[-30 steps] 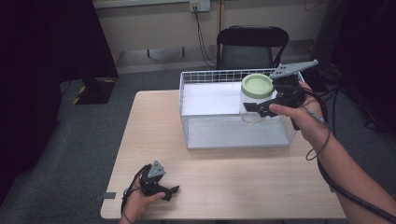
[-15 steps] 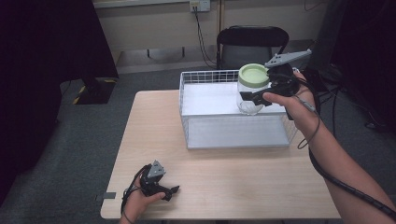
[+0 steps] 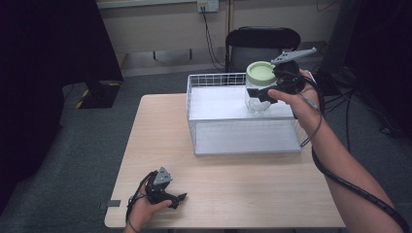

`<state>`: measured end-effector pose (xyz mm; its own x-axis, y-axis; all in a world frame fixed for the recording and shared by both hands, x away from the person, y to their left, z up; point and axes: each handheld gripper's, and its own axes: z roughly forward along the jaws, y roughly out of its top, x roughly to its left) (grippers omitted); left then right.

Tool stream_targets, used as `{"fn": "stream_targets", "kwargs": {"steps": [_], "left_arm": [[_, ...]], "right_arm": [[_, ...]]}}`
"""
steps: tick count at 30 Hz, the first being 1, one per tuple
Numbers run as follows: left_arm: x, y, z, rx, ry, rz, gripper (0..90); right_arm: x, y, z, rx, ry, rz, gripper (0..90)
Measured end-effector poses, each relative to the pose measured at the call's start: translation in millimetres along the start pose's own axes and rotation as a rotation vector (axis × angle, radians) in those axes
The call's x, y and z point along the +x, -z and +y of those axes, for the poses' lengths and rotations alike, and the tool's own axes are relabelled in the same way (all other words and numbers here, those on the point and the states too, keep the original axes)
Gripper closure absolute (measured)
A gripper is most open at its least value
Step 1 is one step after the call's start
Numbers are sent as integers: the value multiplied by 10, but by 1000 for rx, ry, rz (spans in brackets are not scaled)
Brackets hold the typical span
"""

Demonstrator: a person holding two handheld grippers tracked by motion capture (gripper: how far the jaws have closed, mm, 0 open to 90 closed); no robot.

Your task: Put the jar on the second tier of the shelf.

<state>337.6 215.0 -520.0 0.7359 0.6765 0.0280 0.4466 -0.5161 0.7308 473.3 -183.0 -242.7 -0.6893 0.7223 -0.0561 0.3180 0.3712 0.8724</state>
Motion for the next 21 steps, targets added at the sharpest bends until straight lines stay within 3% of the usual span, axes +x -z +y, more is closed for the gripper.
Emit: {"fn": "stream_targets", "kwargs": {"steps": [15,21], "left_arm": [[0,0,0,0,0,0,0],[0,1,0,1,0,0,0]], "right_arm": [[-143,-227,-31,1,-38,-51,110],[-150,-265,-35,-13,-53,-45,110]]}}
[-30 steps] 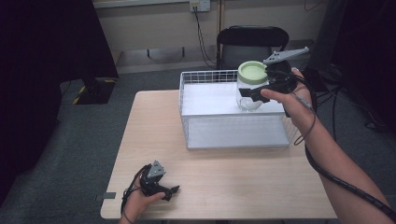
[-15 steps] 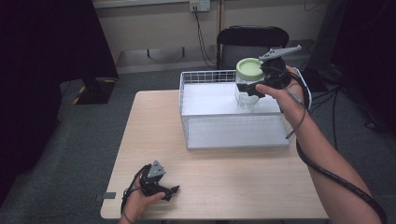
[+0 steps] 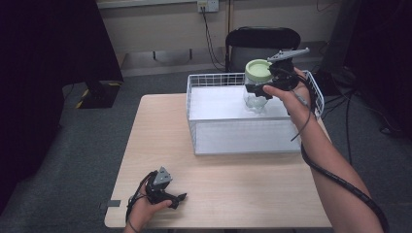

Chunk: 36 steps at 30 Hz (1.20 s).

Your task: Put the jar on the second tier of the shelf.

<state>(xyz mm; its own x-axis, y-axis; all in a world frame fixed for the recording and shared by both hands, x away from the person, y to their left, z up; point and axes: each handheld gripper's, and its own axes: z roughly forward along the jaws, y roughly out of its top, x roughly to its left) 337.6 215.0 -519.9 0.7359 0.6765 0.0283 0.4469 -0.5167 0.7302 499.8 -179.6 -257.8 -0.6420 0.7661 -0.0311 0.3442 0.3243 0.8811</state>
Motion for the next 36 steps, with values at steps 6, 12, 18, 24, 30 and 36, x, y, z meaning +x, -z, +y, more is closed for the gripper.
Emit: {"fn": "stream_targets", "kwargs": {"steps": [6,12,18,24,30,36], "left_arm": [[0,0,0,0,0,0,0],[0,0,0,0,0,0,0],[0,0,0,0,0,0,0],[0,0,0,0,0,0,0],[0,0,0,0,-1,0,0],[0,-1,0,0,0,0,0]], "right_arm": [[14,-21,-27,-28,-12,2,108],[14,-19,-45,-38,-16,2,106],[20,-17,-57,-42,-30,-25,49],[19,28,-58,-47,-46,-29,11],[38,86,-65,-43,-44,-20,0],[31,162,-104,-43,-48,-34,0]]}}
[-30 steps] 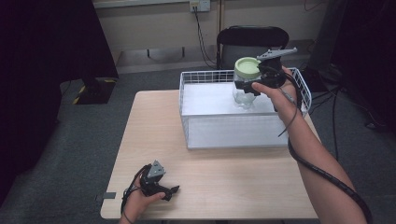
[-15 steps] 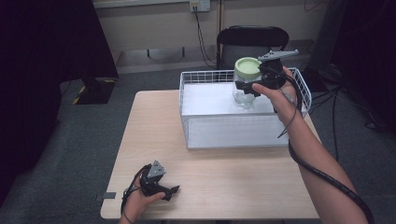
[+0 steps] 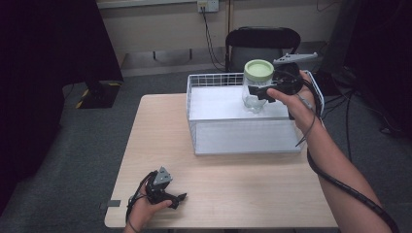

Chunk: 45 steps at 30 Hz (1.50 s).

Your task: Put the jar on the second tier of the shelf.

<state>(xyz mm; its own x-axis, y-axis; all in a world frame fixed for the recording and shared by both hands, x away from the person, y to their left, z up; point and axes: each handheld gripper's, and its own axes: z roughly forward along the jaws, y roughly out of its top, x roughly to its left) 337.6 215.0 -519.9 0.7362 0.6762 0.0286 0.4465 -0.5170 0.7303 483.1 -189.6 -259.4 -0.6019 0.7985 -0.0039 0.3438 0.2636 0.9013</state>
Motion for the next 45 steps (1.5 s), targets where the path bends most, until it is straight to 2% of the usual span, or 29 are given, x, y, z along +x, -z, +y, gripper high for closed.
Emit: {"fn": "stream_targets", "kwargs": {"steps": [7,16,20,35,38,45], "left_arm": [[0,-1,0,-1,1,0,0],[0,-1,0,-1,0,1,0],[0,-1,0,-1,-1,1,0],[-1,-1,-1,-1,0,1,0],[-1,-1,-1,-1,0,1,0],[-1,-1,-1,-1,0,1,0]], "right_arm": [[-25,88,-45,-1,-9,8,0],[50,167,-65,-5,38,4,2],[95,195,-82,-2,54,16,6],[175,277,-199,-3,65,46,12],[195,289,-229,1,88,42,16],[220,331,-299,-7,93,53,18]]}}
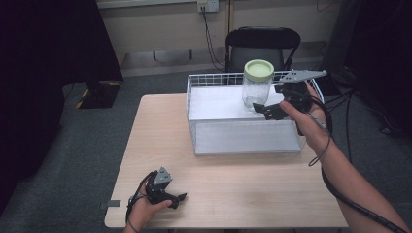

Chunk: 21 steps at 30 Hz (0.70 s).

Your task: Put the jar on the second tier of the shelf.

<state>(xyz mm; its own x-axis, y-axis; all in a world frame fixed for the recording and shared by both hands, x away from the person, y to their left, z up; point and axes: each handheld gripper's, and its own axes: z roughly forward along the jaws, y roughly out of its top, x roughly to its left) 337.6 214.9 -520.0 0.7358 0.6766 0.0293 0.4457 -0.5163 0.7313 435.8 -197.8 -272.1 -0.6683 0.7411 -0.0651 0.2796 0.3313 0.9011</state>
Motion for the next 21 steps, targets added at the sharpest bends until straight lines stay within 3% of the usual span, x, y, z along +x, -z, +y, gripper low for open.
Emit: {"fn": "stream_targets", "kwargs": {"steps": [21], "left_arm": [[-1,1,0,2,1,-1,0]], "right_arm": [[97,52,-241,17,28,27,19]]}}
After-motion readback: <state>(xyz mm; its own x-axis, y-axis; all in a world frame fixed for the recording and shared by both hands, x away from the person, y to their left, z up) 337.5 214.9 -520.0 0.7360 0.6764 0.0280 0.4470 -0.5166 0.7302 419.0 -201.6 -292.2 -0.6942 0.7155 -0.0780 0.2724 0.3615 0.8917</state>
